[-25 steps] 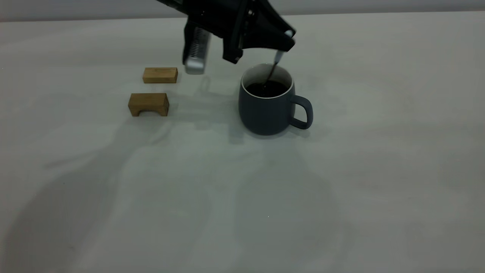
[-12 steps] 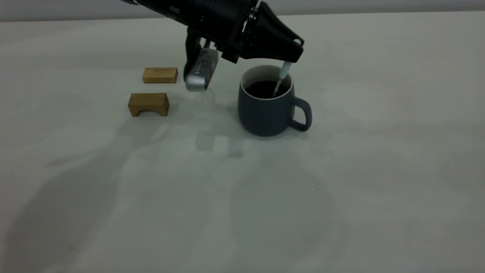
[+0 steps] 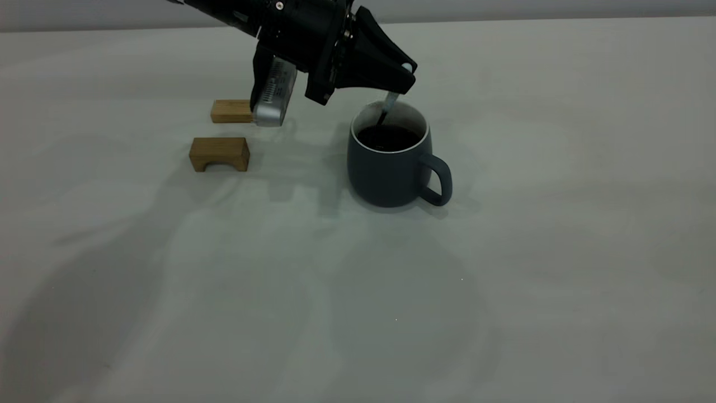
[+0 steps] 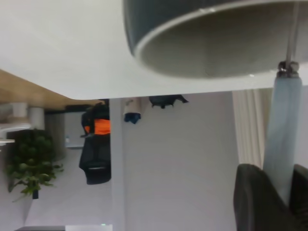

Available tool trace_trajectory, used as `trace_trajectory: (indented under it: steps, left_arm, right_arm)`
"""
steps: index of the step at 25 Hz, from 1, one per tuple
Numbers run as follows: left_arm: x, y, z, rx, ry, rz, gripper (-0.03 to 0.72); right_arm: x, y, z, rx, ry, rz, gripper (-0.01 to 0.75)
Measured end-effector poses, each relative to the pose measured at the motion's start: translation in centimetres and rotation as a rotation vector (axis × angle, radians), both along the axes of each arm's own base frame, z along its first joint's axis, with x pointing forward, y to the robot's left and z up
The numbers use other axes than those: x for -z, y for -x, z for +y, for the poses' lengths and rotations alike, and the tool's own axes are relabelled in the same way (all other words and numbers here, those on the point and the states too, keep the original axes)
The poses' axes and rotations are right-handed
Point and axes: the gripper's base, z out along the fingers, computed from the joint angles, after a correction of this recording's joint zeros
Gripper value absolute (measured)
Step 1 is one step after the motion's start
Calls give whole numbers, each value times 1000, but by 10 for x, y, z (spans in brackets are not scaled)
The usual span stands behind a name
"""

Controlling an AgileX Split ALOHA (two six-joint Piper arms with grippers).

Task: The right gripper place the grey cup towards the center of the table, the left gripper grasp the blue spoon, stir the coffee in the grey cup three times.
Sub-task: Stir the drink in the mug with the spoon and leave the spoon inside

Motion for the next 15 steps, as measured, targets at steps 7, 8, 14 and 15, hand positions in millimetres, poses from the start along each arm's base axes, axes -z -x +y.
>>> trace_trajectory:
  steps: [7,8,14,15]
  left_arm:
    - [-1,-1,-1,32,15,-72,367]
    - [-1,0,-1,43,18,-85,383]
    - [-17,4,2,157,4,-168,402]
    - [-25,4,5,192,-33,-203,402]
  right_arm:
    - [0,0,0,-1,1,0,587]
    - [0,0,0,-1,1,0,587]
    - [0,0,0,0,0,0,587]
    - [0,0,0,0,0,0,587]
